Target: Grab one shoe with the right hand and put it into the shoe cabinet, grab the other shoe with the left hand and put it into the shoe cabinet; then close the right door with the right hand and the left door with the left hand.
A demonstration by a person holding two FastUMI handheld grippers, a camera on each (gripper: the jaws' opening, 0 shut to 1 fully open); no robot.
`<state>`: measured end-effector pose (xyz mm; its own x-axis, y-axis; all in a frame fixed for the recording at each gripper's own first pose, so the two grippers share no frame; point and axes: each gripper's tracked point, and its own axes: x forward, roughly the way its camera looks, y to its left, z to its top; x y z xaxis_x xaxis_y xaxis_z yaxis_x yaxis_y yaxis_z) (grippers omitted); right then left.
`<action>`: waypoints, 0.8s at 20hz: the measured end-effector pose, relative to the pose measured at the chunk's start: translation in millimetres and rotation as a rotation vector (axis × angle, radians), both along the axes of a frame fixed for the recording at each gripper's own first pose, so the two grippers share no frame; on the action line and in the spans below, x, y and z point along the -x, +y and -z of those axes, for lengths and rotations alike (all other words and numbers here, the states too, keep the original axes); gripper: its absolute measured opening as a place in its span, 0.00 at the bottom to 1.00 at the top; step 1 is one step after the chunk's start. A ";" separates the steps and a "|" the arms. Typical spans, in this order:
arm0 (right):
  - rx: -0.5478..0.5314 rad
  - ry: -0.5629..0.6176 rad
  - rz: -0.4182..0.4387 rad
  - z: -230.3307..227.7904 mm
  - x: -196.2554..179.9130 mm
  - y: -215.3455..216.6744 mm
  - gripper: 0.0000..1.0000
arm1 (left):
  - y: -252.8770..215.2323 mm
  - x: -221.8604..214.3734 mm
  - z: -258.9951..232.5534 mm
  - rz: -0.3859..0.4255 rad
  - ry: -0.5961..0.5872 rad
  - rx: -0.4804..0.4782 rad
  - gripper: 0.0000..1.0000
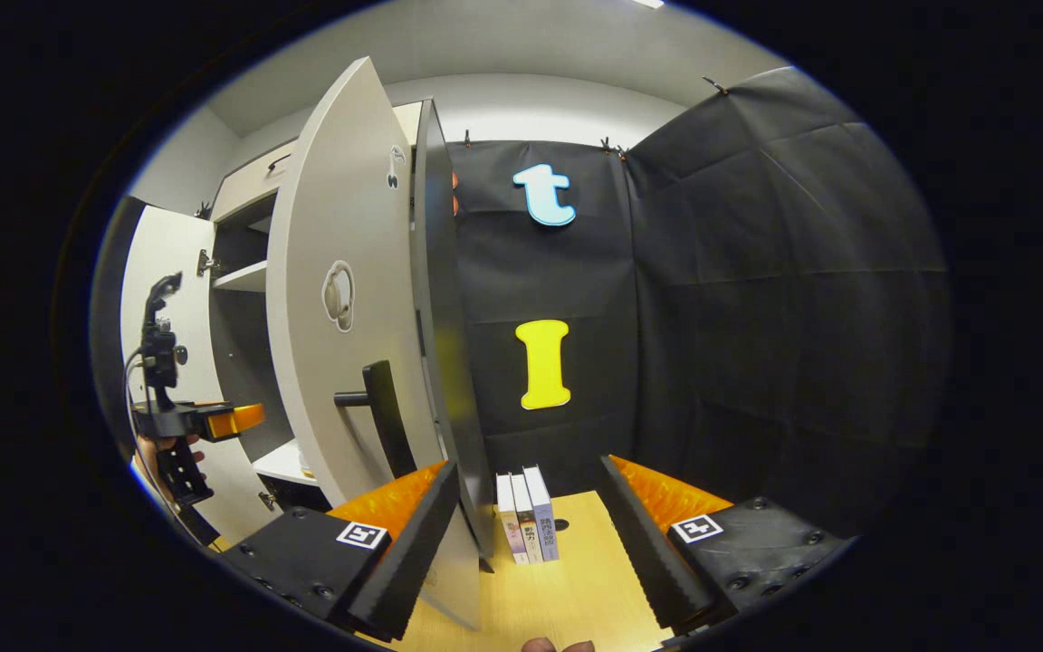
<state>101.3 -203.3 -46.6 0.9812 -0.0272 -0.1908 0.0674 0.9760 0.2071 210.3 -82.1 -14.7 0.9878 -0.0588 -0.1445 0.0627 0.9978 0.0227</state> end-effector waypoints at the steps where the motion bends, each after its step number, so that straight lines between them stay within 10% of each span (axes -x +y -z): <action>1: 0.001 0.003 -0.009 1.8 -5.1 2.2 0.98 | -1.4 15.2 -2.7 0.008 -0.008 0.012 0.97; 16: 0.054 -0.014 0.050 -6.0 -8.3 27.9 0.97 | 57.0 136.7 -4.5 -0.014 -0.012 0.004 0.97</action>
<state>109.6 -175.4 -40.6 0.9810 -0.0857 -0.1743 0.1134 0.9813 0.1554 73.5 -25.1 -10.1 0.9902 -0.0452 -0.1323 0.0482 0.9986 0.0195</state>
